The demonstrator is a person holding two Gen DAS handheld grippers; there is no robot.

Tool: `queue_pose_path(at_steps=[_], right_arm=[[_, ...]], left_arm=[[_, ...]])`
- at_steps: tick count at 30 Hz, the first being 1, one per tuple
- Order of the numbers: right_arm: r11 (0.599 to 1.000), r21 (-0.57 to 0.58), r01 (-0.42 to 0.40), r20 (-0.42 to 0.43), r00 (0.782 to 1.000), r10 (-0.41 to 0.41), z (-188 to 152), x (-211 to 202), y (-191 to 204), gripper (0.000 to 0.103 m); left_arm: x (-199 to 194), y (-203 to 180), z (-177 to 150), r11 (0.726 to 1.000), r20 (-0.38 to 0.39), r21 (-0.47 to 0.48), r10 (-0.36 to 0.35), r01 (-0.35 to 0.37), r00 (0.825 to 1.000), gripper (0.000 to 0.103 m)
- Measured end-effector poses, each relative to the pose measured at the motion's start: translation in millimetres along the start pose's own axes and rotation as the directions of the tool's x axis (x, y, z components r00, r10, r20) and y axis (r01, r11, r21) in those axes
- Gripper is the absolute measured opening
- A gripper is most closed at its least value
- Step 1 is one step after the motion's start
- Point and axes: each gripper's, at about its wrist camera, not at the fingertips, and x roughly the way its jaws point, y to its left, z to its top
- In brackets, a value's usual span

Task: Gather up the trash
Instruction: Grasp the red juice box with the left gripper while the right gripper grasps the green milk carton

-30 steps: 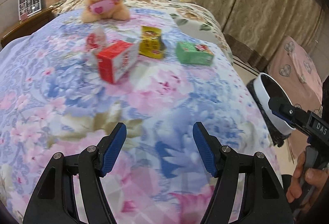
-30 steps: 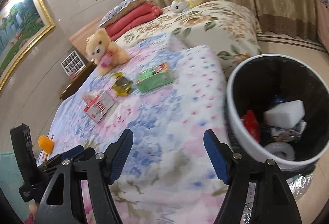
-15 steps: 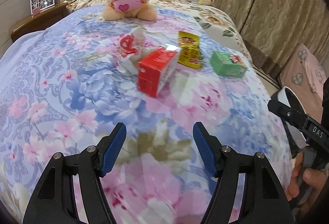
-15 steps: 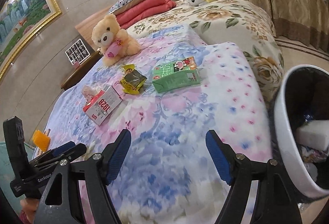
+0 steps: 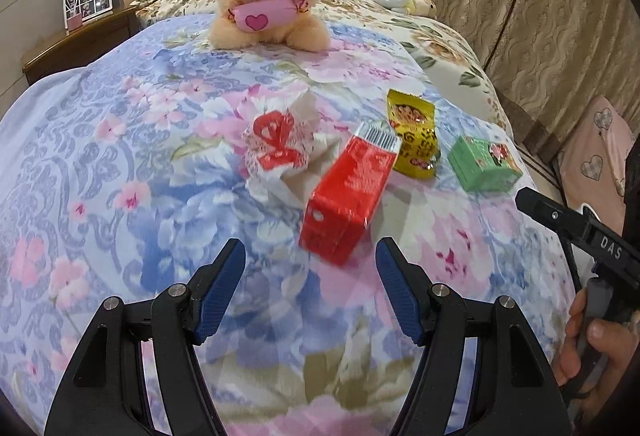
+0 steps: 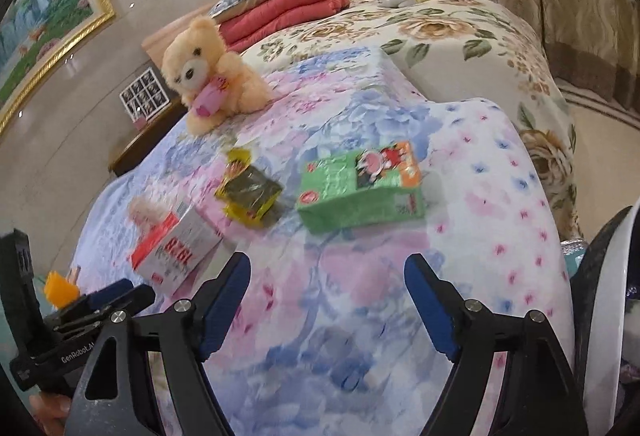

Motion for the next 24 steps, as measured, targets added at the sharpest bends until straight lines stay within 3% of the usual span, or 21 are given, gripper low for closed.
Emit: queue_pose_path(at_steps=[9,12,14,16,18,21,24], right_arm=[[1.000,0.011,-0.012,-0.004,1.000,0.012,20,25,-19,0.077],[1.000,-0.001,-0.020,-0.035,0.999,0.020,19,30,-18,0.049],[0.999,-0.013,-0.037,-0.052,0.998,0.037,15,30,-16,0.029],[0.995,-0.046,-0.084,-0.066,0.995,0.081,7,25,-8,0.022],[0.990,-0.078,-0.117,-0.074,0.991,0.111,0,18,-2,0.021],[0.994,-0.089,-0.066,-0.029,0.998,0.064,1,7,-4,0.024],[0.999,-0.022,-0.026,0.008,1.000,0.027,14,7,-21,0.026]], left_arm=[[15,-10,11,1.000,0.011,0.030,-0.002,0.001,1.000,0.069],[17,-13,10,0.999,0.009,0.045,-0.008,0.008,1.000,0.067],[17,-16,8,0.998,0.003,0.060,-0.016,0.015,1.000,0.046],[17,-18,6,0.997,-0.006,0.068,-0.025,0.025,1.000,0.032],[14,-20,3,0.996,-0.005,0.077,-0.043,0.043,0.999,0.032],[5,-21,-2,0.995,0.005,0.081,-0.055,0.055,0.998,0.032],[2,-19,-4,0.996,-0.004,0.058,-0.061,0.061,0.998,0.032]])
